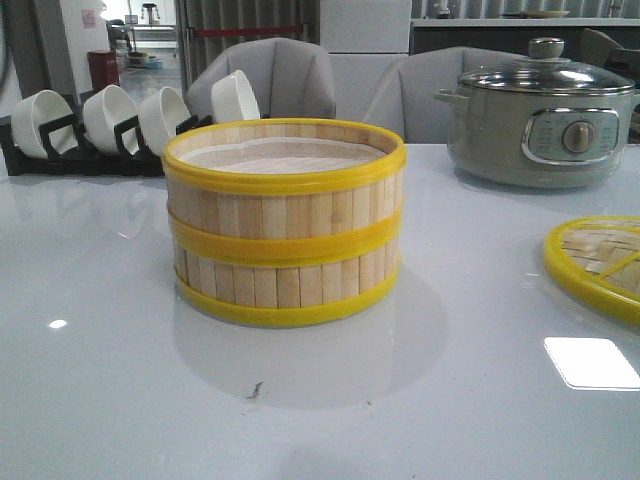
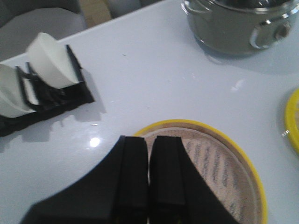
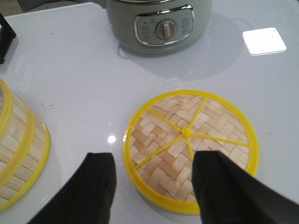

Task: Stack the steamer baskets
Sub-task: 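Open the left gripper and withdraw it from the stacked basket, then move the right gripper over the woven bamboo lid's center hub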

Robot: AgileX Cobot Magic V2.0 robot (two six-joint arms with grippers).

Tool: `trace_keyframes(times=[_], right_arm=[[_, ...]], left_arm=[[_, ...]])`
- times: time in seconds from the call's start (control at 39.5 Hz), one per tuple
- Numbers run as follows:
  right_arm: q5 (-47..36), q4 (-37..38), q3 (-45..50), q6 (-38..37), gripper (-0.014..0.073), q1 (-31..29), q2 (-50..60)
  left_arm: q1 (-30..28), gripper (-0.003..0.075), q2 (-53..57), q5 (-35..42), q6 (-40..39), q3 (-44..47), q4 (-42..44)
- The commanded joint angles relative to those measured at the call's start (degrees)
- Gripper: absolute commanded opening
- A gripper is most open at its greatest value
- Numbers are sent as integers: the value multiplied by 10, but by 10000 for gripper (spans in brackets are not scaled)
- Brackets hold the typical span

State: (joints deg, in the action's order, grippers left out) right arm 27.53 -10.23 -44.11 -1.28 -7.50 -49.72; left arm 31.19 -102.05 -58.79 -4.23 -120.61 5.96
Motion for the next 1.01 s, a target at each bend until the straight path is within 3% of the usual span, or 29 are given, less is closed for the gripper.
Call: trace_keyframes(times=[0.0, 0.2, 0.46, 0.99], right_arm=[[-39, -2, -22, 4, 479, 1, 2], [-39, -3, -22, 4, 479, 1, 2], [-39, -3, -22, 4, 479, 1, 2], [-24, -7, -22, 4, 479, 2, 2]], left_arm=[[-43, 88, 76, 32, -7, 2, -12], [-137, 88, 181, 66, -20, 104, -13], [-229, 88, 357, 181, -49, 349, -13], [-230, 88, 626, 348, -93, 796, -16]])
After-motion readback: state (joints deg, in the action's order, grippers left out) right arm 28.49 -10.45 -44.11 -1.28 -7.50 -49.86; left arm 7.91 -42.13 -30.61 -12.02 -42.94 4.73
